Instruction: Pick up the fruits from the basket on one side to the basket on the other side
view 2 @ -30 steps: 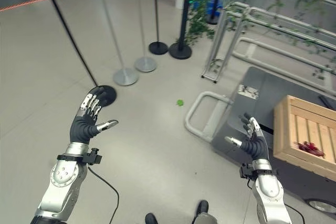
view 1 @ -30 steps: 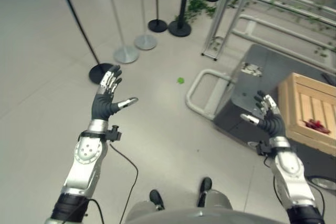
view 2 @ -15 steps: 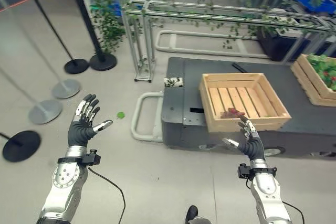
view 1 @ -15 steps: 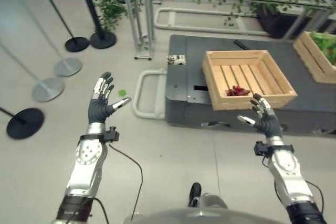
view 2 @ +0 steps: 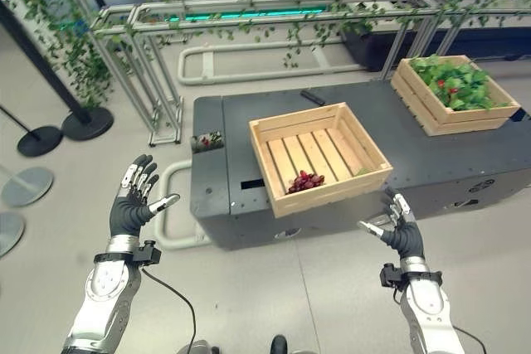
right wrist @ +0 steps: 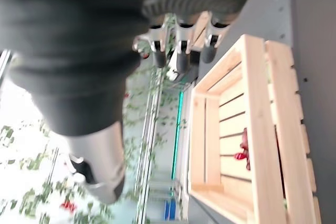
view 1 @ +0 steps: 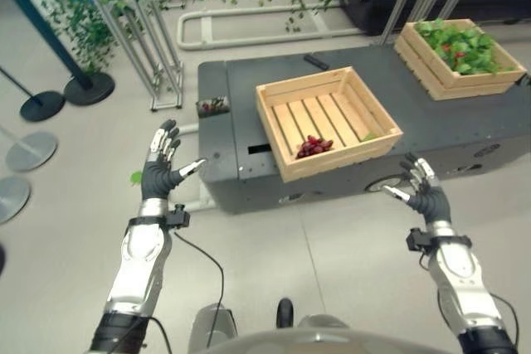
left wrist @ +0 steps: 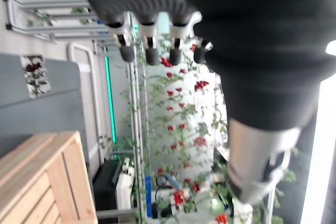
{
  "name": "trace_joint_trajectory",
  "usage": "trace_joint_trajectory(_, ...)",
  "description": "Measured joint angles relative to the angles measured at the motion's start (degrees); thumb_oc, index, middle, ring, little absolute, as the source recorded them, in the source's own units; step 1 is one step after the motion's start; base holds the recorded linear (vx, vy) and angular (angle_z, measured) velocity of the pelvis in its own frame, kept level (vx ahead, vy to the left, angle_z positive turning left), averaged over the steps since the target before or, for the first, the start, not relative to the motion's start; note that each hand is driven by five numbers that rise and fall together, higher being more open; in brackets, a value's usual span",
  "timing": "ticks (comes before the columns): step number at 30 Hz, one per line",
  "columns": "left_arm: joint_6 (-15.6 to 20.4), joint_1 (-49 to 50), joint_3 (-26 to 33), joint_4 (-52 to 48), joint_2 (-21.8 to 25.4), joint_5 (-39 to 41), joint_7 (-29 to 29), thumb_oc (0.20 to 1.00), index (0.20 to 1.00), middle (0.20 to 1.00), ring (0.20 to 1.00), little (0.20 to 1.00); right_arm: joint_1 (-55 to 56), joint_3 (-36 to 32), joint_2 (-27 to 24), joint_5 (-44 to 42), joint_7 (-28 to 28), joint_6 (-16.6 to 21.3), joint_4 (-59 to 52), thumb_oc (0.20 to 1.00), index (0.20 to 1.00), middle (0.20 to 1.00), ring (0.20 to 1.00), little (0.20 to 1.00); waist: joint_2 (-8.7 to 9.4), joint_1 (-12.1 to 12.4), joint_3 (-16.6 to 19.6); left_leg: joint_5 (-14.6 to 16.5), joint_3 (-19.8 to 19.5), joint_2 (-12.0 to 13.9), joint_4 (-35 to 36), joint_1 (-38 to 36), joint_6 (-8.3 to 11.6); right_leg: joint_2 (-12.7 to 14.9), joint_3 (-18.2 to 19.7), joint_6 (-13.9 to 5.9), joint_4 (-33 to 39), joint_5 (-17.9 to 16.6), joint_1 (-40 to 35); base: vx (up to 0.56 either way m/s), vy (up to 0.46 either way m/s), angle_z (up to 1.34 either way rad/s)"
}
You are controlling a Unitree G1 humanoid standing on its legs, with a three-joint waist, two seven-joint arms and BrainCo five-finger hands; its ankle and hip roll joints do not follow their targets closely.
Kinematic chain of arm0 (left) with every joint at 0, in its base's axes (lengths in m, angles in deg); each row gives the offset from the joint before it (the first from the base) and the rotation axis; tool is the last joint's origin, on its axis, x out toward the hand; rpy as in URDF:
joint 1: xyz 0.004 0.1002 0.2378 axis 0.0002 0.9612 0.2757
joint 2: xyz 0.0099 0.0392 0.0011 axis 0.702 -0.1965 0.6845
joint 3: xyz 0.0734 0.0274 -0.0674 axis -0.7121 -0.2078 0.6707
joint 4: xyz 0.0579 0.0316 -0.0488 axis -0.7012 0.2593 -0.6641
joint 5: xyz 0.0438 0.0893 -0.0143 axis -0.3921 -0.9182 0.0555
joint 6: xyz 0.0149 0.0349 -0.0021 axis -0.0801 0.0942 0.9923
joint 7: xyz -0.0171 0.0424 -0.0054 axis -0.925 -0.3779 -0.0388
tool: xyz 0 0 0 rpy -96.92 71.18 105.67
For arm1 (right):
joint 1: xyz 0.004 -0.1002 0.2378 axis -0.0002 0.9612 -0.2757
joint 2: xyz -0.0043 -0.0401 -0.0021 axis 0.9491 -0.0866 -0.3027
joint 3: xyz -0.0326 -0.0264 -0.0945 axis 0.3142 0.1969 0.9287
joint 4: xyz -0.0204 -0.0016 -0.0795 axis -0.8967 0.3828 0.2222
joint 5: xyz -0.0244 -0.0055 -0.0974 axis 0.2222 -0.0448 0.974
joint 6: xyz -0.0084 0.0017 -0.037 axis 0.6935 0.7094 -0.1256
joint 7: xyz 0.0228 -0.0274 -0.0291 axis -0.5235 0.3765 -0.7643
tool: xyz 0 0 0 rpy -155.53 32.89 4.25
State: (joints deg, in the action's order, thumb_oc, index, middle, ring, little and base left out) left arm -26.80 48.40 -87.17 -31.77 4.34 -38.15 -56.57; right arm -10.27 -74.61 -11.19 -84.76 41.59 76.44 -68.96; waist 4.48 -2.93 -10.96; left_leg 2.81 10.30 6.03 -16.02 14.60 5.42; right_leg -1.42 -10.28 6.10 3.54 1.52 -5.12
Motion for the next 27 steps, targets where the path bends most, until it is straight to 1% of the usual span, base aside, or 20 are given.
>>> trace_joint_trajectory(1,0.0,-0.1,-0.1,0.0,-0.1,0.0,0.1,1.000,1.000,1.000,1.000,1.000,-0.5,0.1,-0.1,0.0,-0.1,0.2,0.3,1.000,1.000,1.000,1.000,1.000,-1.37,0.5,0.0,-0.8,-5.3,-1.2,6.2,0.5,-0.48,-0.7,1.6,-0.39,1.2,0.2,-0.9,0.24,0.028,-0.83)
trace_joint_trajectory(3,0.1,0.0,0.1,0.0,0.0,-0.1,0.5,1.000,1.000,1.000,1.000,1.000,-0.7,0.6,-0.2,0.1,-0.1,0.2,0.8,1.000,1.000,1.000,1.000,1.000,-1.97,0.9,-0.3,-2.4,-9.5,-1.5,12.0,0.2,-1.99,-1.0,3.9,-0.88,1.6,0.5,-2.3,0.28,0.033,-0.82)
trace_joint_trajectory(5,0.2,-0.1,0.1,0.1,0.1,-0.6,1.0,1.000,1.000,1.000,1.000,1.000,-1.2,1.5,-0.8,0.1,-0.1,0.2,1.2,1.000,1.000,1.000,1.000,1.000,-2.48,0.9,-0.7,-4.3,-13.0,-2.4,14.7,0.1,-1.71,-1.0,5.3,-2.11,1.6,2.0,-4.2,0.30,0.080,-0.67)
trace_joint_trajectory(7,0.2,-0.6,0.0,0.1,0.1,-2.2,1.2,1.000,1.000,1.000,1.000,1.000,-1.1,1.5,-0.9,0.1,-0.1,0.2,1.2,1.000,1.000,1.000,1.000,1.000,-2.98,0.9,-0.7,-4.8,-13.5,-2.6,15.7,0.0,-1.92,-1.0,6.1,-3.21,1.6,3.0,-5.1,0.32,0.148,-0.48)
trace_joint_trajectory(9,0.3,-0.7,0.1,0.0,0.7,-2.3,1.8,1.000,1.000,1.000,1.000,1.000,-0.9,1.5,-0.8,0.1,-0.1,0.3,1.0,1.000,1.000,1.000,1.000,1.000,-2.35,1.4,-0.8,-9.4,-9.5,-2.6,14.4,0.2,-1.76,0.3,6.9,-5.52,1.5,4.7,-6.1,0.29,0.161,-0.44)
trace_joint_trajectory(10,0.3,-1.1,0.1,0.0,1.4,-2.3,2.3,1.000,1.000,1.000,1.000,1.000,-0.9,1.3,-0.9,0.1,-0.1,0.4,0.9,1.000,1.000,1.000,1.000,1.000,-1.38,0.9,-1.1,-12.9,-6.7,-3.5,14.2,-0.1,-3.74,1.7,7.3,-7.44,1.4,6.0,-6.8,0.37,0.232,-0.17)
trace_joint_trajectory(11,0.3,-1.4,0.3,-0.2,2.1,-2.3,2.4,1.000,1.000,1.000,1.000,1.000,-1.3,1.2,0.0,0.1,-0.1,0.3,0.7,1.000,1.000,1.000,1.000,1.000,0.11,1.0,-1.4,-11.9,-4.8,-5.3,13.1,-0.3,-5.53,4.3,7.9,-8.65,0.6,6.7,-6.5,0.49,0.312,-0.17)
trace_joint_trajectory(12,0.2,-1.8,0.4,-0.2,2.3,-2.3,2.5,1.000,1.000,1.000,1.000,1.000,-1.7,1.3,0.3,0.2,-0.1,0.4,0.7,1.000,1.000,1.000,1.000,1.000,0.55,0.9,-1.8,-10.5,-4.0,-5.9,11.8,-0.1,-6.25,5.4,8.1,-9.20,-0.4,7.1,-6.3,0.36,0.235,-0.18)
trace_joint_trajectory(15,0.2,-3.0,0.4,-0.3,2.6,-2.3,2.5,1.000,1.000,1.000,1.000,1.000,-1.8,2.1,1.1,1.2,0.3,0.2,0.5,1.000,1.000,1.000,1.000,1.000,0.51,2.9,-2.4,-5.2,-2.1,-7.0,7.7,-1.0,-7.74,7.3,8.7,-11.88,-9.3,8.7,-3.7,0.37,0.264,-0.27)
trace_joint_trajectory(16,0.2,-2.9,0.4,-0.3,2.8,-2.3,2.4,1.000,1.000,1.000,1.000,1.000,-1.9,2.0,2.0,1.3,0.6,0.2,0.0,1.000,1.000,1.000,1.000,1.000,0.48,2.9,-2.5,-3.5,-1.6,-7.1,7.0,-2.4,-8.22,7.8,8.8,-12.45,-15.2,9.0,-2.6,0.30,0.278,-0.15)
trace_joint_trajectory(17,0.2,-2.8,0.4,-0.3,2.9,-2.3,2.4,1.000,1.000,1.000,1.000,1.000,-1.8,2.2,2.2,1.4,0.7,0.2,-0.2,1.000,1.000,1.000,1.000,1.000,0.44,3.1,-2.5,-3.8,-1.6,-7.0,7.1,-3.5,-8.71,8.2,9.1,-14.48,-20.2,10.1,-0.8,0.28,0.317,-0.05)
trace_joint_trajectory(18,0.2,-2.8,0.4,-0.8,3.7,-2.3,2.4,1.000,1.000,1.000,1.000,1.000,-1.2,2.3,2.2,1.9,1.1,0.2,-1.2,1.000,1.000,1.000,1.000,1.000,0.72,3.0,-2.3,-1.5,-1.0,-7.6,7.7,-5.4,-9.52,8.4,10.1,-17.04,-29.1,8.3,2.9,0.25,0.344,-0.08)
trace_joint_trajectory(19,0.2,-2.7,0.4,-1.0,4.1,-2.3,2.4,1.000,1.000,1.000,1.000,1.000,-1.3,2.2,2.3,2.0,1.2,0.2,-1.5,1.000,1.000,1.000,1.000,1.000,0.59,3.0,-2.4,-2.1,-0.8,-7.5,7.8,-6.1,-9.69,8.7,10.2,-18.65,-33.6,8.3,4.9,0.20,0.359,-0.12)
trace_joint_trajectory(20,0.1,-2.6,0.5,-1.8,5.2,-2.3,2.3,1.000,1.000,1.000,1.000,1.000,-1.6,2.1,2.5,2.4,1.3,0.2,-2.0,1.000,1.000,1.000,1.000,1.000,0.38,2.5,-2.6,-1.5,-0.3,-7.6,8.2,-7.8,-10.33,9.8,9.7,-21.05,-42.7,3.5,9.7,0.19,0.351,-0.15)
trace_joint_trajectory(22,0.1,-2.8,0.1,-2.7,6.1,-2.3,2.1,1.000,1.000,1.000,1.000,1.000,-1.7,2.2,2.5,2.4,1.4,0.1,-2.7,1.000,1.000,1.000,1.000,1.000,-0.69,2.3,-3.1,-1.2,-0.1,-7.4,9.3,-9.5,-10.89,10.5,8.1,-20.61,-47.8,4.0,13.6,0.20,0.216,-0.16)
trace_joint_trajectory(23,0.1,-3.0,0.1,-3.2,6.1,-2.8,2.0,1.000,1.000,1.000,1.000,1.000,-2.2,2.2,2.7,3.0,1.6,0.0,-2.7,1.000,1.000,1.000,1.000,1.000,-1.37,2.2,-3.6,-0.2,0.2,-7.0,9.9,-11.3,-11.47,11.5,4.4,-18.91,-48.9,5.0,16.5,0.27,0.106,-0.23)
trace_joint_trajectory(24,0.0,-3.0,0.1,-3.4,5.6,-3.1,2.0,1.000,1.000,1.000,1.000,1.000,-2.2,2.3,2.5,3.1,1.7,-0.1,-2.8,1.000,1.000,1.000,1.000,1.000,-2.03,2.2,-3.9,0.3,-0.3,-6.8,10.9,-12.6,-11.50,10.8,3.4,-17.30,-47.2,5.9,17.4,0.35,0.094,-0.33)
trace_joint_trajectory(25,0.1,-3.1,0.1,-3.6,4.7,-3.8,1.9,1.000,1.000,1.000,1.000,1.000,-1.9,2.3,2.4,3.4,1.9,-0.1,-2.9,1.000,1.000,1.000,1.000,1.000,-3.25,2.3,-4.6,-0.5,-1.2,-6.5,13.2,-15.1,-10.81,9.2,2.1,-15.57,-38.0,7.6,17.1,0.25,-0.063,-0.06)
trace_joint_trajectory(26,0.1,-3.2,0.1,-3.6,4.7,-4.1,1.7,1.000,1.000,1.000,1.000,1.000,-1.6,2.2,2.4,3.4,1.9,-0.1,-3.3,1.000,1.000,1.000,1.000,1.000,-3.20,2.1,-4.6,-0.6,-1.7,-6.8,13.4,-15.7,-10.73,9.2,1.4,-15.60,-34.4,7.5,17.6,0.22,-0.095,0.33)
trace_joint_trajectory(27,0.1,-3.6,0.0,-3.4,4.6,-4.5,1.4,1.000,1.000,1.000,1.000,1.000,-0.8,2.2,2.1,3.4,1.8,-0.1,-3.3,1.000,1.000,1.000,1.000,1.000,-2.97,1.0,-4.3,0.1,-4.3,-7.5,13.9,-16.2,-9.81,9.3,1.7,-15.25,-27.8,7.3,19.0,0.22,-0.123,0.59)
